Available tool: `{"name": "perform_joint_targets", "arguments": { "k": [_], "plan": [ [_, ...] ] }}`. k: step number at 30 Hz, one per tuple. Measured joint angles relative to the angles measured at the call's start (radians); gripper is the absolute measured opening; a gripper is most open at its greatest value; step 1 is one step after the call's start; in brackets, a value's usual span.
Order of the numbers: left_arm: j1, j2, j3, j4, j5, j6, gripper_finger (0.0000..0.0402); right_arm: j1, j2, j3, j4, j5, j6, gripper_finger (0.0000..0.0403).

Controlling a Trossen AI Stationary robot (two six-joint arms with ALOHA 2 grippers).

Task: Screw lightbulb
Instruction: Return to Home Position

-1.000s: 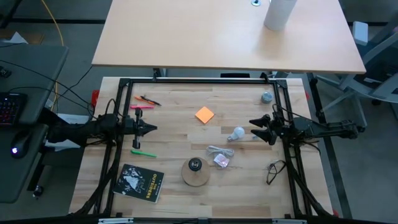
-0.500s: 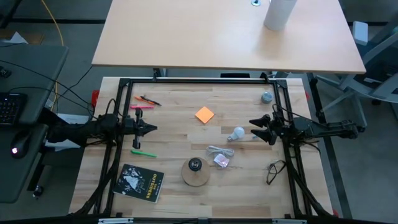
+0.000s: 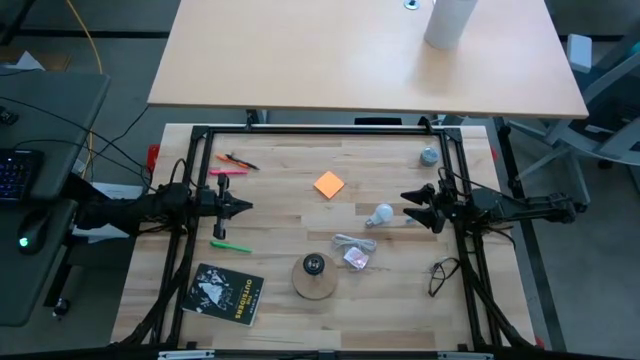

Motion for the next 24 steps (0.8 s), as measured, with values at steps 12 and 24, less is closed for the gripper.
{"name": "perform_joint_targets", "arguments": {
  "k": [12, 24],
  "plan": [
    [0.0, 0.002, 0.0, 0.0, 0.001, 0.0, 0.0001, -0.032, -0.03, 0.0, -0.02, -0.178, -0.606, 0.0387],
    [0.0, 0.002, 0.0, 0.0, 0.0, 0.0, 0.0001, -0.099, -0.03, 0.0, -0.031, -0.205, -0.646, 0.0387]
  ]
}}
